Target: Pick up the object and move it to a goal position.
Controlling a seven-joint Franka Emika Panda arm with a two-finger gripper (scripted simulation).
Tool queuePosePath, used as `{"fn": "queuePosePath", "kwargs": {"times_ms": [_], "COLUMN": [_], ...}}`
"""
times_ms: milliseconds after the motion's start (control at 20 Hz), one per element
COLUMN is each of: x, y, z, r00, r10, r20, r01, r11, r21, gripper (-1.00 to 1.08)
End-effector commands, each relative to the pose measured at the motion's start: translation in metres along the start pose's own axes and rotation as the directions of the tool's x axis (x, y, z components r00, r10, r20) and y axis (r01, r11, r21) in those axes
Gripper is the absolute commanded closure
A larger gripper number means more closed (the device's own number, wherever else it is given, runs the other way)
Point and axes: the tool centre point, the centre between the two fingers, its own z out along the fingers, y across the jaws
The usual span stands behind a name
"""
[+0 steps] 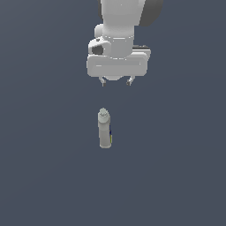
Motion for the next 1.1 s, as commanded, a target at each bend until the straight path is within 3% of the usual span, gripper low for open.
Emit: {"fn": "queuePosePath", "kwargs": {"times_ms": [0,550,1050], "x": [0.000,-0.003,0.009], "y": [0.000,-0.001,0.006], "z": [0.000,-0.005,0.004], "r00": [1.000,0.999,1.000], "r10": [0.000,-0.033,-0.010], "r20": [0.000,-0.007,0.003], "r01": [0.000,0.033,0.010], "r11": [1.000,0.999,1.000], "r21": [0.000,-0.039,-0.029], "gripper": [-0.92,-0.92,-0.92]}}
